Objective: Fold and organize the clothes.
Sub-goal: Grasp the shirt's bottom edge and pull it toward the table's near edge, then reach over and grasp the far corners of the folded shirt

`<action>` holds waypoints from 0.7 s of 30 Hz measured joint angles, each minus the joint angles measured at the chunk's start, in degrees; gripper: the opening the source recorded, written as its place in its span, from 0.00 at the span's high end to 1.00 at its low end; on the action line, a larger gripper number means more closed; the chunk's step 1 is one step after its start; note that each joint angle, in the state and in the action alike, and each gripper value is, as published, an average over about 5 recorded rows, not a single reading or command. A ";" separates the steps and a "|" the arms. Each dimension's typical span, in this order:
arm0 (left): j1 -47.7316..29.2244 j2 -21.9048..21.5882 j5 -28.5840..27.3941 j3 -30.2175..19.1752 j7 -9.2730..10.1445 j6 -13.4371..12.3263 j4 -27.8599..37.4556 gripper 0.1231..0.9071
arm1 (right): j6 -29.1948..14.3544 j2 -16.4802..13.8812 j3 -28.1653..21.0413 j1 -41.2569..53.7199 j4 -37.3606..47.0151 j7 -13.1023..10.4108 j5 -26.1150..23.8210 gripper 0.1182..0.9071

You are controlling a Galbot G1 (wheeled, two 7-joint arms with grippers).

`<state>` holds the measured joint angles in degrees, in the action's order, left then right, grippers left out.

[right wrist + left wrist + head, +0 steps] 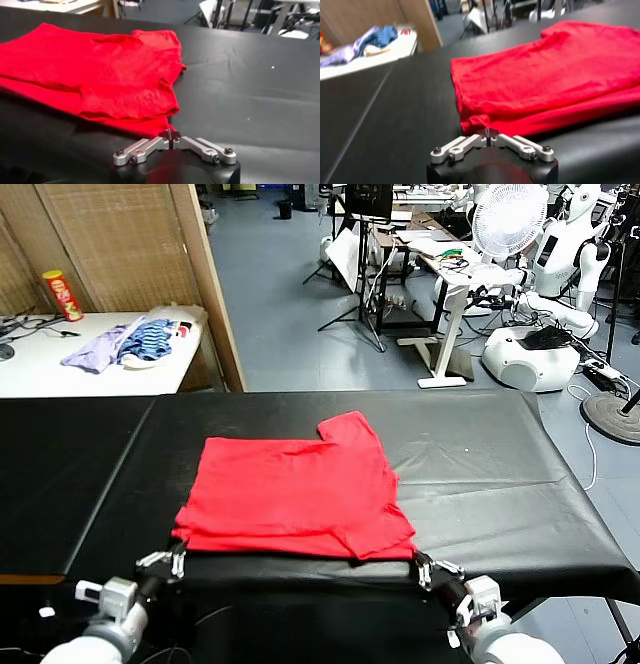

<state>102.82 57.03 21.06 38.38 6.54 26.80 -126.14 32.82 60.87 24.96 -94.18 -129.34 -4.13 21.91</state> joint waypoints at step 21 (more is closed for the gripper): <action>-9.26 1.46 11.47 3.55 4.44 6.25 -1.84 0.14 | -1.80 -0.67 -0.16 17.69 5.63 -3.84 5.24 0.14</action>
<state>93.56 58.49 32.53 41.93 10.98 33.05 -127.98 31.02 60.20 24.79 -76.50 -123.71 -7.98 27.15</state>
